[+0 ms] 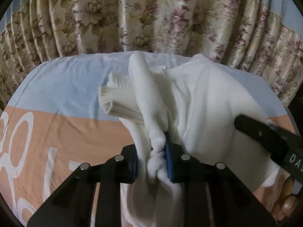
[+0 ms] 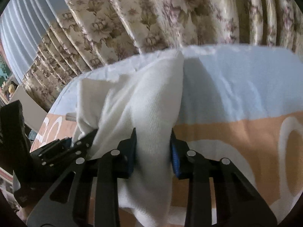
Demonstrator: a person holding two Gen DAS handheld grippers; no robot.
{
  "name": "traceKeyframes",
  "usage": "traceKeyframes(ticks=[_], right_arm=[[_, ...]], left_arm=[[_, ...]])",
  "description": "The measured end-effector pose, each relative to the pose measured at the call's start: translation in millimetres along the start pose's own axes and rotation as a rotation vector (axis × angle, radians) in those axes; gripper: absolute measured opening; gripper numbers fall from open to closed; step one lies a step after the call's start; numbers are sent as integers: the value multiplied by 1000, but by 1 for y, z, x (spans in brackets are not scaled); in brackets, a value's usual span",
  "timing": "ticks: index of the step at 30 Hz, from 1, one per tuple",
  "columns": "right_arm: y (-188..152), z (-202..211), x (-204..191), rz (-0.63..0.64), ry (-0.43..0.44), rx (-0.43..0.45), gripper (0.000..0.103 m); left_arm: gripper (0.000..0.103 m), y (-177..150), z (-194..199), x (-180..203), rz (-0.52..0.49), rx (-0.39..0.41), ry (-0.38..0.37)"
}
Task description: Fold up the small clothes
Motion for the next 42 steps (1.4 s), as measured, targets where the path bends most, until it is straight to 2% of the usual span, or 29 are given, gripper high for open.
traceKeyframes(ticks=[5,10,12,14,15,16,18,19,23,25,28,31,32,35,38,42], right_arm=[[14,46,17,27,-51,73,31],[0,89,75,24,-145,80,31],[-15,95,106,5,-194,52,31],[-32,87,132,-14,-229,-17,34],[-41,79,141,-8,-256,-50,38],[-47,75,145,3,-287,-61,40],[-58,74,152,11,-356,-34,70],[-61,75,155,8,-380,-22,74],[-70,75,157,-5,-375,-17,77],[-72,78,155,4,-398,-4,80],[-75,83,157,-18,-406,-2,80],[-77,96,154,-43,-426,0,82],[-78,103,152,-54,-428,5,83],[-81,130,137,-83,-444,45,93],[-82,165,108,-85,-448,110,99],[-91,208,64,-76,-423,169,100]], left_arm=[[23,5,9,56,-71,23,-30],[25,-14,-3,115,-42,-36,-82],[31,-27,-14,129,-34,-66,-46],[48,-39,-19,136,-44,-50,27],[72,-43,-19,136,-49,-28,73],[83,-47,-18,131,-50,-8,119],[92,-51,-18,119,-32,-1,110],[96,-52,-18,114,-29,-3,106],[98,-51,-13,111,-81,14,122],[98,-48,-6,105,-76,39,129],[98,-47,-2,92,-75,25,139],[98,-47,9,80,-125,34,223],[98,-48,14,75,-115,30,219],[98,-52,47,59,-80,56,211],[98,-59,93,50,-59,77,213],[101,-81,158,46,-76,115,260]])
Point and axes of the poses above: each gripper's, at about its wrist camera, not at the fingertips, and z roughly against the way its jaws point, x to its right, y to its top, the point moved 1 cm from there along -z, roughly the way its jaws point, and after that the axes turned 12 degrees about -y, right-handed, at the moved point
